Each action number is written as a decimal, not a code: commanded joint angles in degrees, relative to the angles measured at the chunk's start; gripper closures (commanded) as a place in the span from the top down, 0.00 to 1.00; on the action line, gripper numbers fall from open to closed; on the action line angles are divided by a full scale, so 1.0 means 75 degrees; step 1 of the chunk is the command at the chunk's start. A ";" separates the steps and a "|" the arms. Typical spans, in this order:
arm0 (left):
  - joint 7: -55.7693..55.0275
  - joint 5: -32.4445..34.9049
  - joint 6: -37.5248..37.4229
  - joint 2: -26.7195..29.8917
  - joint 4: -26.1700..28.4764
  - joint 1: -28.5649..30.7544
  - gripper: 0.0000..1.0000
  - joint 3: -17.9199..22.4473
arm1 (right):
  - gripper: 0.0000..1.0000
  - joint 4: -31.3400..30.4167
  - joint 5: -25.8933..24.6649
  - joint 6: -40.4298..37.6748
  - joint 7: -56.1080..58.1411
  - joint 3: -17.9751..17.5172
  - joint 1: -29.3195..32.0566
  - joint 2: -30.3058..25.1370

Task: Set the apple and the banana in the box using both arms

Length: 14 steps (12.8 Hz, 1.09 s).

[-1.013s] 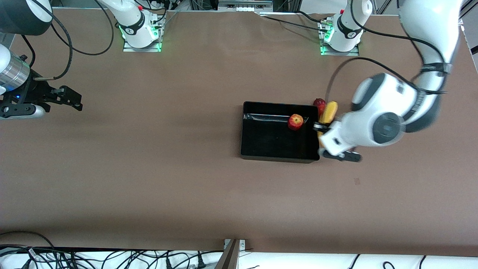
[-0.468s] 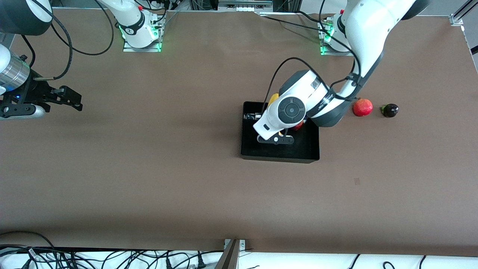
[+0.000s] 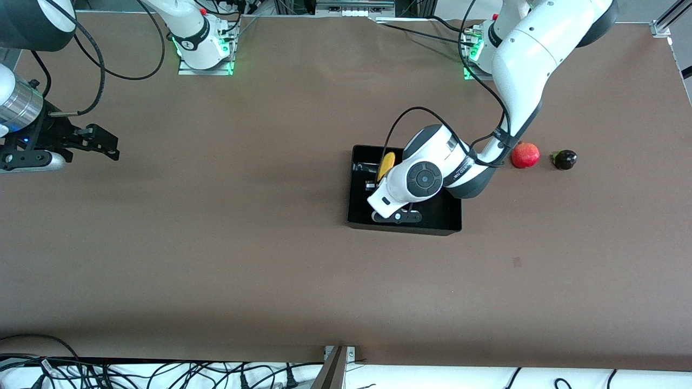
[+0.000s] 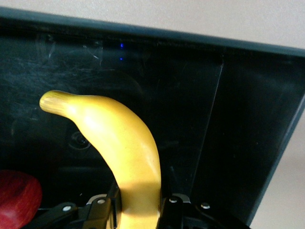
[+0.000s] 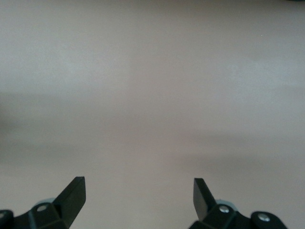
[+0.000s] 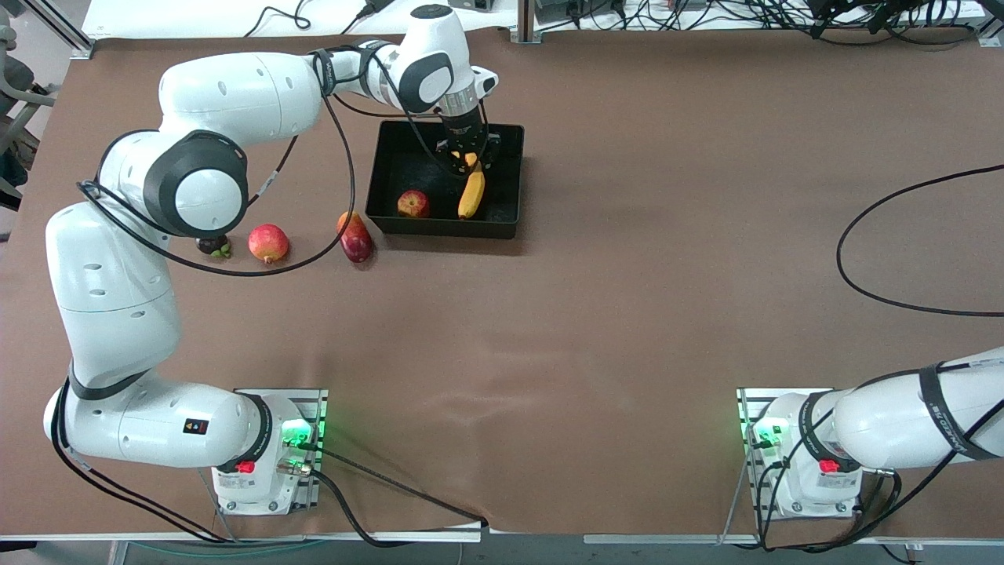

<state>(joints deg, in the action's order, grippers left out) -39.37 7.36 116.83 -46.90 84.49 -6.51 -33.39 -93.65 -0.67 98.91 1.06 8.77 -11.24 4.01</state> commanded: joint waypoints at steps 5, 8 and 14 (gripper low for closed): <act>0.0010 0.0062 -0.0270 0.0813 -0.0249 0.0574 1.00 0.0022 | 1.00 0.0136 -0.0028 -0.0016 0.0023 -0.0080 0.0093 0.0051; 0.0278 0.0085 -0.2176 0.1832 -0.0845 0.0727 1.00 0.0080 | 1.00 0.0136 -0.0028 -0.0016 0.0023 -0.0080 0.0093 0.0051; 0.2974 0.0038 -0.5320 0.3111 -0.2147 0.2073 1.00 0.0034 | 1.00 0.0136 -0.0028 -0.0016 0.0023 -0.0080 0.0093 0.0051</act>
<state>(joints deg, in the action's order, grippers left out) -21.82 7.42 82.03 -25.33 70.87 6.94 -32.94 -93.59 -0.67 98.92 1.06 8.77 -11.24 4.03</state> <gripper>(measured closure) 0.000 0.000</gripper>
